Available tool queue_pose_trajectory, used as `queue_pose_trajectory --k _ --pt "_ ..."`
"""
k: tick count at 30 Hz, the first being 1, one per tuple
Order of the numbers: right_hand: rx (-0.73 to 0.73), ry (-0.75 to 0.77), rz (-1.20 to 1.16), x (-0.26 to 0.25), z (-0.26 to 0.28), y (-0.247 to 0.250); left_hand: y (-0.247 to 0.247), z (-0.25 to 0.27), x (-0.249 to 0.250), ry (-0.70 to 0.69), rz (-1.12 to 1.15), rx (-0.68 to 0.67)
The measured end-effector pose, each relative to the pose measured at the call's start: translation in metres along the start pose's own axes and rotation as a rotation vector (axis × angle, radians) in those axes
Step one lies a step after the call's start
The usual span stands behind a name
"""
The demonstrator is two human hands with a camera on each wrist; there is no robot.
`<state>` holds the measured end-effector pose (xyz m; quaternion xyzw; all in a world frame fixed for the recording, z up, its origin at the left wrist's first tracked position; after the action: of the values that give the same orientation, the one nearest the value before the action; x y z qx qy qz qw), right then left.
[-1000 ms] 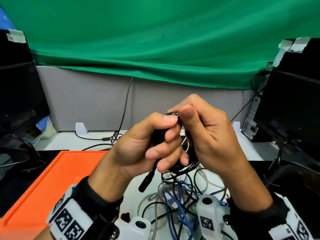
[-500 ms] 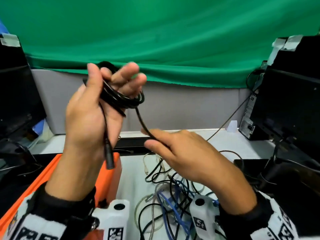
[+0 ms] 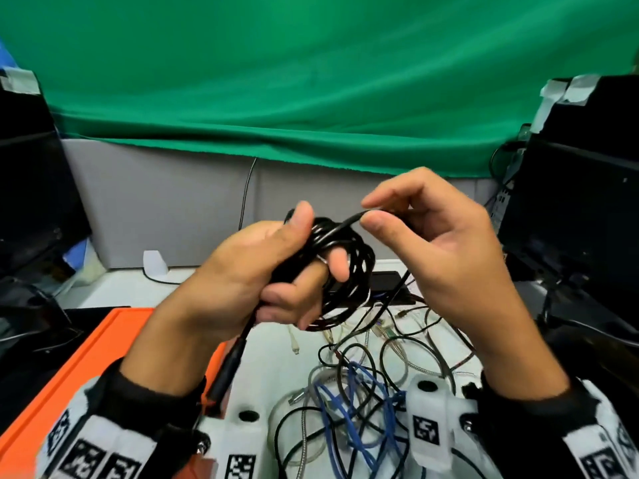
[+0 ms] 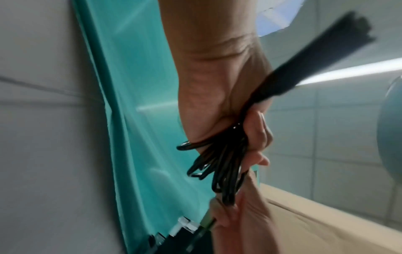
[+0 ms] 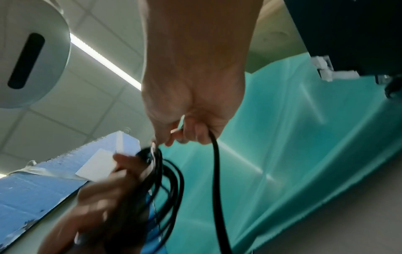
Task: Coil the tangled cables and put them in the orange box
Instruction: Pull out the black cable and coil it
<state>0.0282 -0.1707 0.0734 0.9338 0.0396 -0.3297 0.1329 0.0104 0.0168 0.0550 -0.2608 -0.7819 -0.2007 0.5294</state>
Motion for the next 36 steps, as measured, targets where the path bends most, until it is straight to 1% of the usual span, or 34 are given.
queue_pose_trajectory --k 2,4,5,7,8,9,11,16,18,20,22,23,24,26,28,30,31,33,35,36 --pt "0.016 -0.071 -0.029 0.005 -0.001 -0.009 -0.004 -0.003 0.0 -0.042 0.199 -0.043" --pt "-0.03 -0.177 -0.078 0.011 0.003 -0.023 -0.007 -0.006 0.0 -0.057 0.338 -0.078" --pt "-0.061 -0.245 -0.156 0.012 0.005 -0.031 -0.009 -0.007 0.0 -0.069 0.384 -0.098" --pt "-0.111 -0.339 -0.39 0.009 0.008 -0.042 -0.01 -0.007 0.0 -0.095 0.391 -0.095" --pt "-0.117 -0.348 -0.464 0.005 0.009 -0.045 -0.01 -0.007 0.001 -0.102 0.36 -0.073" --pt "-0.111 -0.34 -0.481 0.002 0.008 -0.046 -0.01 -0.007 0.002 -0.107 0.332 -0.054" --pt "-0.099 -0.319 -0.437 -0.001 0.007 -0.047 -0.01 -0.006 0.002 -0.113 0.341 -0.054" --pt "-0.085 -0.327 -0.352 -0.002 0.005 -0.045 -0.011 -0.008 -0.003 -0.113 0.516 -0.178" --pt "-0.056 -0.318 -0.301 -0.003 0.005 -0.046 -0.011 -0.009 -0.004 -0.109 0.53 -0.169" --pt "0.02 -0.282 -0.287 -0.005 0.006 -0.045 -0.013 -0.009 -0.003 -0.086 0.463 -0.09" --pt "0.087 -0.203 -0.201 -0.007 0.006 -0.041 -0.013 -0.008 -0.003 -0.052 0.303 0.025" --pt "0.09 -0.171 -0.171 -0.006 0.005 -0.038 -0.012 -0.007 -0.002 -0.027 0.212 0.061" --pt "0.072 -0.15 -0.165 -0.006 0.004 -0.035 -0.011 -0.006 -0.001 0.006 0.134 0.079" --pt "-0.011 -0.119 -0.162 -0.006 0.004 -0.028 -0.006 -0.003 0.002 0.071 0.048 0.079" --pt "-0.086 -0.078 -0.051 -0.006 0.004 -0.024 -0.003 0.0 0.005 0.094 0.005 0.049" --pt "-0.111 -0.029 0.085 -0.008 0.003 -0.023 -0.004 0.002 0.007 0.09 -0.029 0.02" --pt "-0.112 -0.012 0.111 -0.009 0.004 -0.023 -0.005 0.002 0.006 0.079 -0.023 0.009" --pt "-0.103 -0.008 0.072 -0.008 0.005 -0.024 -0.01 0.001 0.003 0.032 0.057 -0.003" --pt "-0.068 -0.059 -0.107 -0.004 0.006 -0.027 -0.018 -0.002 -0.001 -0.016 0.231 -0.037" --pt "-0.055 -0.094 -0.214 -0.001 0.006 -0.028 -0.022 -0.004 -0.003 -0.026 0.324 -0.079"
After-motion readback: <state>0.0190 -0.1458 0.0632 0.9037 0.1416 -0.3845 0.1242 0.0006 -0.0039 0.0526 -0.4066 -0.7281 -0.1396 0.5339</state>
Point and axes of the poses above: each hand's wrist, its own z-axis away from the middle knuckle, its own y-axis out of the back of the hand, x = y × z, the point moved 2 cm from there along -z, towards the middle knuckle, and after that the axes turned 4 degrees about -z, right-handed, at the moved point
